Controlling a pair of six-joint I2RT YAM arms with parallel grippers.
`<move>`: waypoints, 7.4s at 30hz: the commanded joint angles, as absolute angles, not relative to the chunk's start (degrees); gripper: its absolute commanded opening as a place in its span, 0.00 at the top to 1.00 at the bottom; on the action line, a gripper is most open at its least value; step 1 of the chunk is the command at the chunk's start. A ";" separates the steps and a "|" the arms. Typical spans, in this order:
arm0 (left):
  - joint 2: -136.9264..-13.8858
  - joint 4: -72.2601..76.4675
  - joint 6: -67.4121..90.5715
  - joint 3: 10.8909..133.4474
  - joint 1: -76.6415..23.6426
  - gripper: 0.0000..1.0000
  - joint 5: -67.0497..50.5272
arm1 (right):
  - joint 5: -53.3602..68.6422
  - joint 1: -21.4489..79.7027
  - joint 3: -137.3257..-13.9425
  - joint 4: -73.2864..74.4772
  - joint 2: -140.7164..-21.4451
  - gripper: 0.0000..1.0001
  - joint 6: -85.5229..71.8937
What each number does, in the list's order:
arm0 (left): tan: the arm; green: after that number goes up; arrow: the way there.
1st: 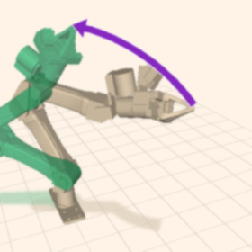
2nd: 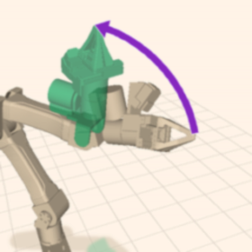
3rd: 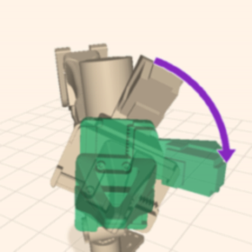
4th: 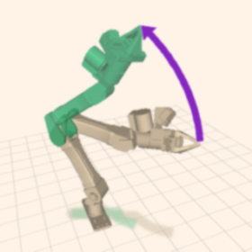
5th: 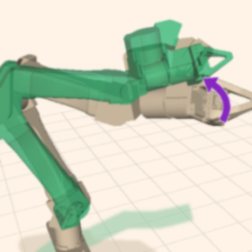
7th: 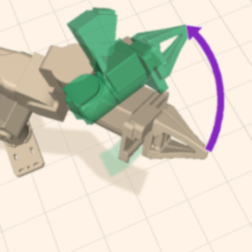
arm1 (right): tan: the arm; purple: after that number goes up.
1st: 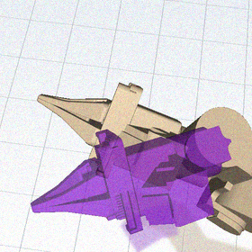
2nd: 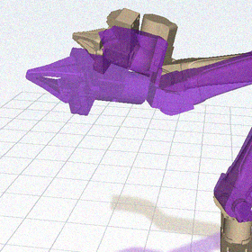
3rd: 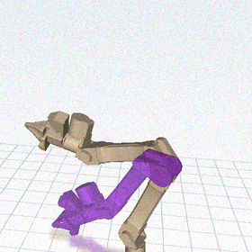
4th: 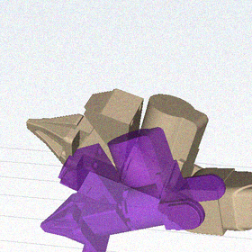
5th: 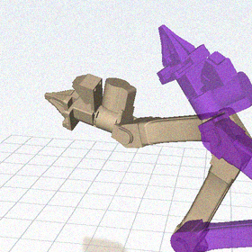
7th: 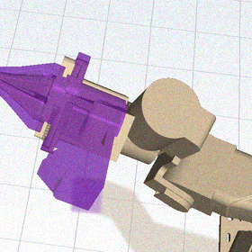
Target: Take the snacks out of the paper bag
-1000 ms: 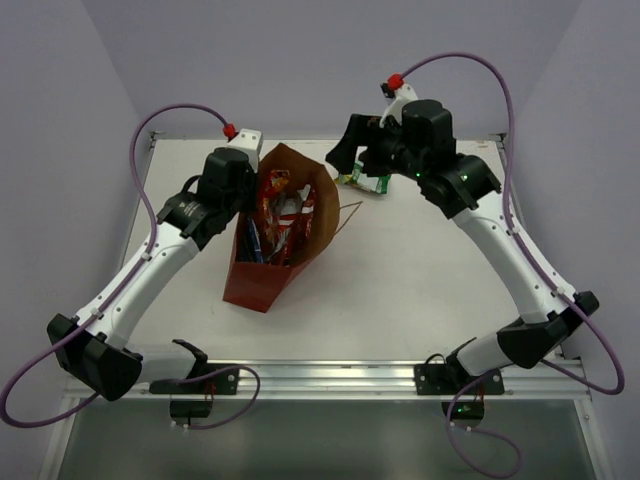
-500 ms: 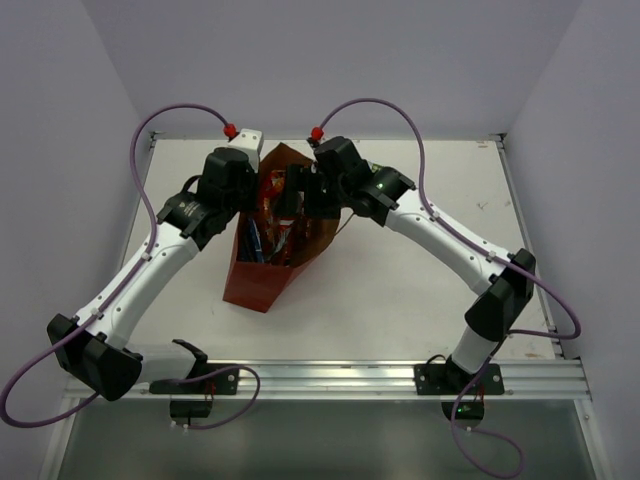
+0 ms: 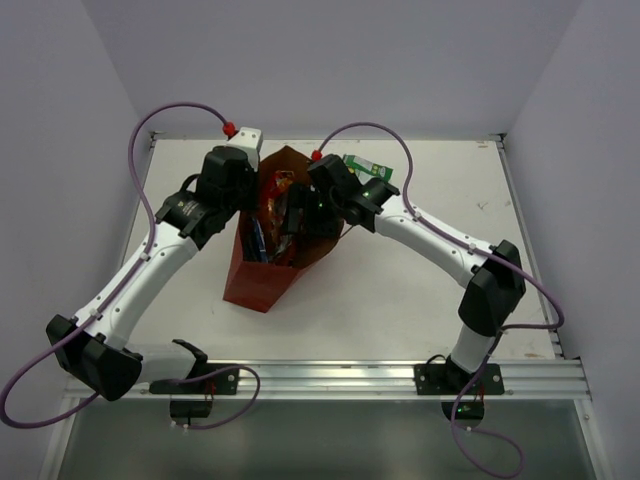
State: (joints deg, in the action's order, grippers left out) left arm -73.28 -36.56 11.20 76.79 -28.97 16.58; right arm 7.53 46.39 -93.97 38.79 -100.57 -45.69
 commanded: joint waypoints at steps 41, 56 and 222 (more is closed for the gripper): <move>-69.87 -32.61 13.27 77.87 -29.36 1.00 16.26 | 11.25 46.58 -100.80 36.91 -98.09 1.00 -47.90; -65.57 -29.36 10.46 73.21 -29.36 1.00 16.26 | 8.96 46.49 -108.02 33.67 -94.22 1.00 -40.52; -65.83 -29.09 11.08 74.71 -29.36 1.00 16.61 | 1.59 50.37 -88.76 26.87 -91.67 0.35 -32.25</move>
